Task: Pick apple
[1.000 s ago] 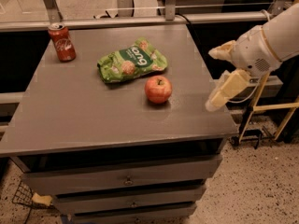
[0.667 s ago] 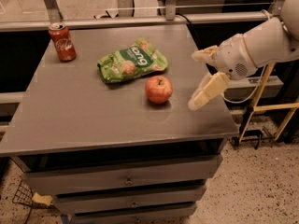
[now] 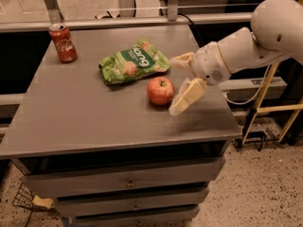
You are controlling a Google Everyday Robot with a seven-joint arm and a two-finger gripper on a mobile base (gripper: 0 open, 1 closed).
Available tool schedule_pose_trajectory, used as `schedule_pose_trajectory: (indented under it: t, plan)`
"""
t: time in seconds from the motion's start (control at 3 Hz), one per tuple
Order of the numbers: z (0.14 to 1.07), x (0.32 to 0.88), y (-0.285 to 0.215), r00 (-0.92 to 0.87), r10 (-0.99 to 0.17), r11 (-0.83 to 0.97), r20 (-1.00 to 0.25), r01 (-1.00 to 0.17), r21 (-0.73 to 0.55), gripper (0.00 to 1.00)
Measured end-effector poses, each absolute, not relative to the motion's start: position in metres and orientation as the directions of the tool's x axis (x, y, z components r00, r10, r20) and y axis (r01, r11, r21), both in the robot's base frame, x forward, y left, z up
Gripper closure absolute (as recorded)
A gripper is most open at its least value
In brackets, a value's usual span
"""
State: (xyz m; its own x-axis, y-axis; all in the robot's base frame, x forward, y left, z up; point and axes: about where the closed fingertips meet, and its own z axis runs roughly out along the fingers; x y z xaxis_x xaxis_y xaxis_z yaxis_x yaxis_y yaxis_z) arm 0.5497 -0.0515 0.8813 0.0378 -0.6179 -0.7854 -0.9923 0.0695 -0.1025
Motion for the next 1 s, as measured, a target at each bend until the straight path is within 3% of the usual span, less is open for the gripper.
schedule_pose_trajectory:
  t: [0.33,1.0]
  plan:
    - [0.871,0.547,-0.031,0.057,-0.634,0.018,-0.771,-0.996,-0.088,0.18]
    - [0.855,0.540,-0.009,0.078,-0.651,-0.047,-0.755,-0.997,-0.063,0.65]
